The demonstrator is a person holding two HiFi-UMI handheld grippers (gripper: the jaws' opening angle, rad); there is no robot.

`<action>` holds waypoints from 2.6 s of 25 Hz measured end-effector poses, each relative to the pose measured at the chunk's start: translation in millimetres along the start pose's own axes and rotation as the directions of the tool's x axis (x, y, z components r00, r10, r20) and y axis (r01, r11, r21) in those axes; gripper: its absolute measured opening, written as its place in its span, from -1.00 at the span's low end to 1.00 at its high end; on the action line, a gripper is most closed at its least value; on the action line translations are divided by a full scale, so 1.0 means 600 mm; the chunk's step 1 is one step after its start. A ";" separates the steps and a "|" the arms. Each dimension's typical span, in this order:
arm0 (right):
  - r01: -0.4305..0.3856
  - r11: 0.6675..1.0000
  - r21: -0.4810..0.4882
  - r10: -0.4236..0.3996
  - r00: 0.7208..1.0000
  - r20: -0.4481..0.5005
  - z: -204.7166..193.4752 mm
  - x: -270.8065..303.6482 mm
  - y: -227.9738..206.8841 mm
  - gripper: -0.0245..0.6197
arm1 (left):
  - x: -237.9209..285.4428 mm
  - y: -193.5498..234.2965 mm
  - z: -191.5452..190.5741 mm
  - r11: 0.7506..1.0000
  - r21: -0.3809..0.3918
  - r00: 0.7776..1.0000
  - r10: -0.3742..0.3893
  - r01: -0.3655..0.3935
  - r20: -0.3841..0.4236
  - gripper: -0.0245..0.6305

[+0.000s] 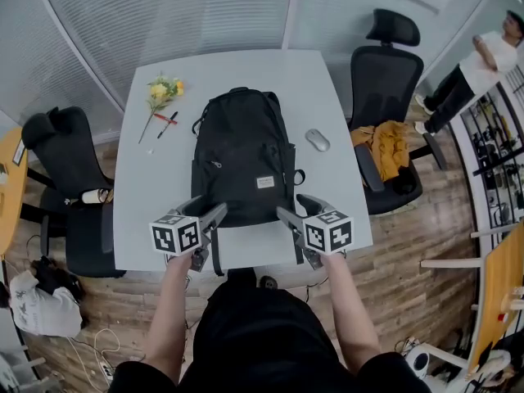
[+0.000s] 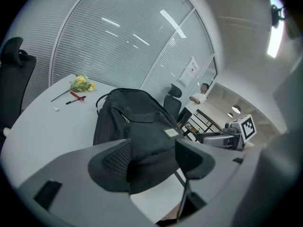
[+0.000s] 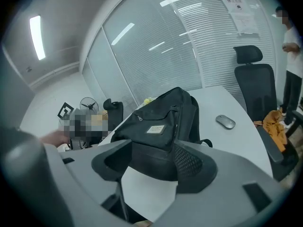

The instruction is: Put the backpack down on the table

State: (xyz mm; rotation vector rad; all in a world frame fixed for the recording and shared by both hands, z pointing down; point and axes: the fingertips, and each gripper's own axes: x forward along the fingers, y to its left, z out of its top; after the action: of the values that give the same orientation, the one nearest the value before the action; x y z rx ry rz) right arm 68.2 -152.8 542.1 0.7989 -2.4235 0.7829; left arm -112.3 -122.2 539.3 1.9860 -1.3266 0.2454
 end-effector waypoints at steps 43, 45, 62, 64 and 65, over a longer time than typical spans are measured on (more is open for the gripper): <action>-0.155 0.953 -0.259 0.245 0.899 0.363 0.012 -0.261 0.209 -0.90 | -0.187 -0.310 -0.039 0.968 0.245 0.967 -0.117 0.060 0.226 -0.93; -0.149 0.949 -0.279 0.248 0.897 0.365 0.011 -0.265 0.214 -0.90 | -0.187 -0.316 -0.038 0.964 0.262 0.966 -0.119 0.056 0.230 -0.93; -0.121 0.936 -0.330 0.239 0.908 0.345 0.005 -0.271 0.215 -0.90 | -0.182 -0.324 -0.041 0.965 0.257 0.965 -0.114 0.051 0.236 -0.93; -0.118 0.935 -0.333 0.237 0.909 0.343 0.005 -0.270 0.215 -0.90 | -0.181 -0.323 -0.043 0.964 0.259 0.966 -0.116 0.054 0.230 -0.93; -0.117 0.935 -0.334 0.235 0.910 0.342 0.005 -0.270 0.214 -0.90 | -0.180 -0.322 -0.043 0.964 0.260 0.967 -0.115 0.054 0.227 -0.93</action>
State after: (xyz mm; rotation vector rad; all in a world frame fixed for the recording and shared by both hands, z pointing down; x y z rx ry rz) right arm 100.9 -7.1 399.0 0.6560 -2.9009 0.3120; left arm 11.5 13.1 412.8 2.3428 -1.4121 0.1403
